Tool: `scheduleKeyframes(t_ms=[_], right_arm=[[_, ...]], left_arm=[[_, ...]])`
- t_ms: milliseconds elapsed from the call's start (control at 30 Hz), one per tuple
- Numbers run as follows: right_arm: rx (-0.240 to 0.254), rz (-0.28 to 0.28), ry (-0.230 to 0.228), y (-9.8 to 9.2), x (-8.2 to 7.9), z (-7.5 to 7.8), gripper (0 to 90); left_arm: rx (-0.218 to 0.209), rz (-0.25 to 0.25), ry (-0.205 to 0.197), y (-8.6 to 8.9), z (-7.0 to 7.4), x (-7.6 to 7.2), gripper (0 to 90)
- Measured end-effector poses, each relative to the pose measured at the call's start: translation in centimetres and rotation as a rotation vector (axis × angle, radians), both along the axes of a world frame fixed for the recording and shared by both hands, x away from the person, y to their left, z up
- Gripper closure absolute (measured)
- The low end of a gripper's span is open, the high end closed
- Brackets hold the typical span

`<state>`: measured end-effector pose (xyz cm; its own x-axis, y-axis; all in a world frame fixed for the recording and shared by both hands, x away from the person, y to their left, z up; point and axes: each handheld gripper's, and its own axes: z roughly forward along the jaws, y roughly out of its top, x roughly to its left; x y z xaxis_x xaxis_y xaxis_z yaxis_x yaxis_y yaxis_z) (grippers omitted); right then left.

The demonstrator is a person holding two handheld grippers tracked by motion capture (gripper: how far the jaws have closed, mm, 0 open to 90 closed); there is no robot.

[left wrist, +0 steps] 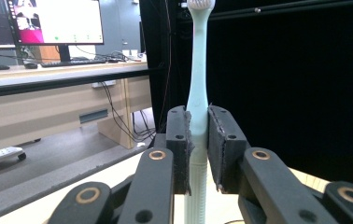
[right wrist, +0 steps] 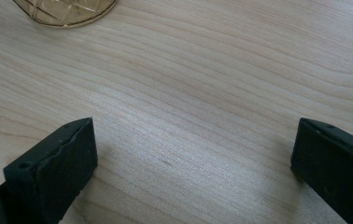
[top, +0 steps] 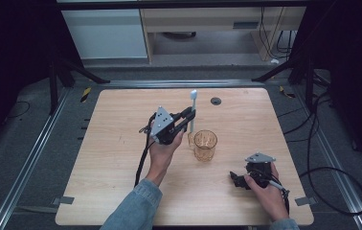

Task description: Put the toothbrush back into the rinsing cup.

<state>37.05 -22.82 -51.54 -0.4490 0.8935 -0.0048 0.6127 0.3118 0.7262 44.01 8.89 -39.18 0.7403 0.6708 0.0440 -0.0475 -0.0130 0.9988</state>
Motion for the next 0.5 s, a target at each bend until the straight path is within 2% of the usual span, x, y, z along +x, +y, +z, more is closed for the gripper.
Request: scheduleKeyframes(t_ms=[500], right_arm=[[0.000, 0.000, 0.000, 0.00, 0.00, 0.00, 0.8]], left_arm=[[-0.001, -0.001, 0.005, 0.19, -0.93, 0.66, 78.5]])
